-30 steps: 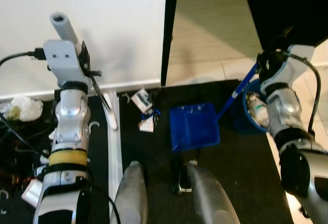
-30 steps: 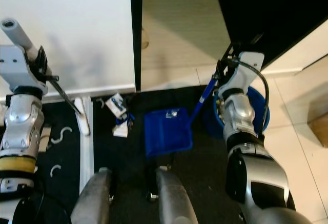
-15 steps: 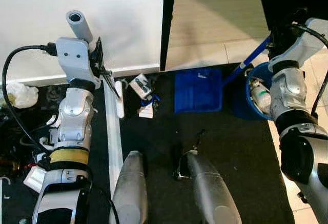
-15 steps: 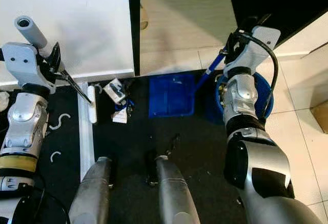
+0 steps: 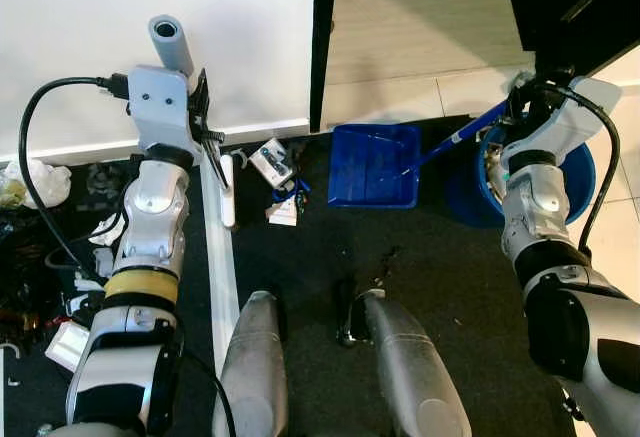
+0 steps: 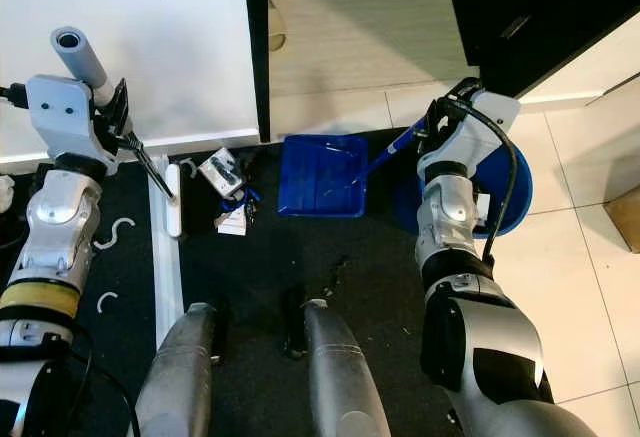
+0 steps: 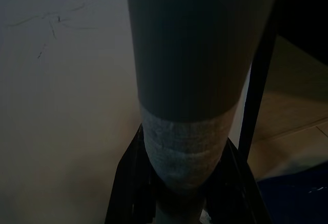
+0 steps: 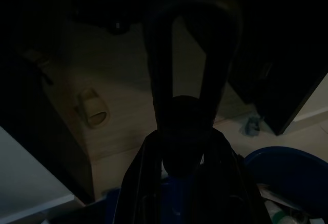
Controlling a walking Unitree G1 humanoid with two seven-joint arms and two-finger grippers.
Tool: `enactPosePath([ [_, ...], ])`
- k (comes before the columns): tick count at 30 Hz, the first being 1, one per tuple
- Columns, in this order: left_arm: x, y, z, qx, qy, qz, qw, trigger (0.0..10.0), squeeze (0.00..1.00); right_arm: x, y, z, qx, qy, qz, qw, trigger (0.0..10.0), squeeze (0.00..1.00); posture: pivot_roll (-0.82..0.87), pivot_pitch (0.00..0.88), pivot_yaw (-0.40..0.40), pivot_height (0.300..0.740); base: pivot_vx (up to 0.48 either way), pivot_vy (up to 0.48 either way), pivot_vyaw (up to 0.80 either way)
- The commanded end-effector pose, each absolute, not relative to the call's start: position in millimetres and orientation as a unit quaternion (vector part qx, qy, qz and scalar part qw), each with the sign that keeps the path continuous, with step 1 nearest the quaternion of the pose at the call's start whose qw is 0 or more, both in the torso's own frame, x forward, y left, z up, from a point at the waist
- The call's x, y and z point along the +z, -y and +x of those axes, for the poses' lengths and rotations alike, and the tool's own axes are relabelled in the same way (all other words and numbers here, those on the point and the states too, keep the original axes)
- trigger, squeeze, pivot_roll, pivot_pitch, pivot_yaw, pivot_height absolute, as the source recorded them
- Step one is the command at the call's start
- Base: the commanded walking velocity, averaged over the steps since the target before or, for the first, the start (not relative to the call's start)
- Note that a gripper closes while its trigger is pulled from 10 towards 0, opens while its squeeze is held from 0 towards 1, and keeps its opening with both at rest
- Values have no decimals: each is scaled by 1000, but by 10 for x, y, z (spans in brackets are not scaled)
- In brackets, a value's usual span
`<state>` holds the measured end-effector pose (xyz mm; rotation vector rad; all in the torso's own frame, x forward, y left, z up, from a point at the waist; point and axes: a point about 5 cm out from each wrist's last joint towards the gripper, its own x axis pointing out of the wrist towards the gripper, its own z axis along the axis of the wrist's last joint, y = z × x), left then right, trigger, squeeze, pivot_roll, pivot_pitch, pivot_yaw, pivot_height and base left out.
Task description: Sweep floor
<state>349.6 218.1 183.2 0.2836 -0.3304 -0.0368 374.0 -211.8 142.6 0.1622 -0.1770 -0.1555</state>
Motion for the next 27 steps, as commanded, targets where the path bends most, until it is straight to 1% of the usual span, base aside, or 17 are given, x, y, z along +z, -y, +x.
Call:
enactPosePath([
  [1, 1830, -2240, 3493, -19, 164, 164, 973, 10000, 0, 889, 2065, 3572, -66, -44, 100, 992, 10000, 0, 131, 474, -66, 740, 0, 0, 0],
  [10, 1850, -2281, 3500, -17, 168, 166, 972, 10000, 0, 1101, 2238, 3672, -48, -34, 102, 993, 10000, 0, 135, 468, -76, 740, 0, 0, 0],
  [15, 1865, -2363, 3498, -6, 171, 173, 970, 10000, 0, 1434, 2465, 3780, -34, -16, 75, 996, 10000, 0, 133, 464, -82, 740, 0, 0, 0],
  [23, 1890, -2372, 3520, -4, 176, 175, 969, 10000, 0, 1686, 2564, 3854, -14, -8, 55, 998, 10000, 0, 132, 460, -80, 740, 0, 0, 0],
  [27, 1897, -2370, 3527, -4, 177, 174, 969, 10000, 0, 1738, 2579, 3869, -6, -12, 38, 999, 10000, 0, 130, 459, -78, 740, 0, 0, 0],
])
